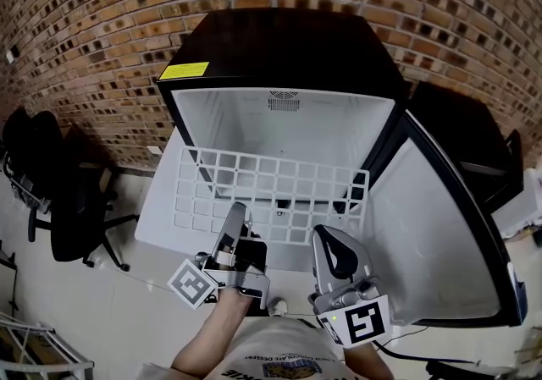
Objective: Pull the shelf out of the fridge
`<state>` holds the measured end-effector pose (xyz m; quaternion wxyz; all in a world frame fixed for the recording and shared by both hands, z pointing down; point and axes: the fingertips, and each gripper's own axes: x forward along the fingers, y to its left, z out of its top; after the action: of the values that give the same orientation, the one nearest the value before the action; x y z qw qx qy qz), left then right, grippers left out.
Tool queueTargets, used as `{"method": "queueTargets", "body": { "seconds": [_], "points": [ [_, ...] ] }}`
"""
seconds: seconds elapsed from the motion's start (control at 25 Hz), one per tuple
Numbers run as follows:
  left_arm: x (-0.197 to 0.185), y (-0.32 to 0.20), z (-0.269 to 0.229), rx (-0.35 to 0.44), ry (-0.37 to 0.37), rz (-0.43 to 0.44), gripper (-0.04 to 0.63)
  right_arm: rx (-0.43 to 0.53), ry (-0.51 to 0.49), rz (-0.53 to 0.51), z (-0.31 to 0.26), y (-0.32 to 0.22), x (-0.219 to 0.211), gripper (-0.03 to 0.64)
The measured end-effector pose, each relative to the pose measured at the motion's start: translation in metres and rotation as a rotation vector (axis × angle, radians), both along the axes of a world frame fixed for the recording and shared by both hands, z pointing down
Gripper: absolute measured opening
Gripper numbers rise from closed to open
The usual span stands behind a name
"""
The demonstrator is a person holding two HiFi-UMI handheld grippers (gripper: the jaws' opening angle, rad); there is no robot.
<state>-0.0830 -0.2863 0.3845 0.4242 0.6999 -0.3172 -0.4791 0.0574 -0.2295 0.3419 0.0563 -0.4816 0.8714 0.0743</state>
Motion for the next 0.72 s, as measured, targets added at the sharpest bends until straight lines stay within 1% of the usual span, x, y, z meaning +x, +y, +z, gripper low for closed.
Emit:
{"method": "queueTargets", "body": {
  "seconds": [0.2,0.36,0.72],
  "points": [
    [-0.0068,0.0018,-0.0016,0.009,0.012,-0.014,0.02,-0.001,-0.01,-0.001,0.0007,0.0008,-0.0043,0.0],
    [-0.0104,0.0008,-0.0021,0.011,0.015,-0.023,0.02,0.003,0.011,-0.003,0.0007,0.0013,-0.0075,0.0],
    [-0.0064,-0.0001,-0.0053,0.01,0.025,-0.009,0.02,0.006,0.03,0.011,-0.0009,0.001,-0.0065,0.002]
  ]
}}
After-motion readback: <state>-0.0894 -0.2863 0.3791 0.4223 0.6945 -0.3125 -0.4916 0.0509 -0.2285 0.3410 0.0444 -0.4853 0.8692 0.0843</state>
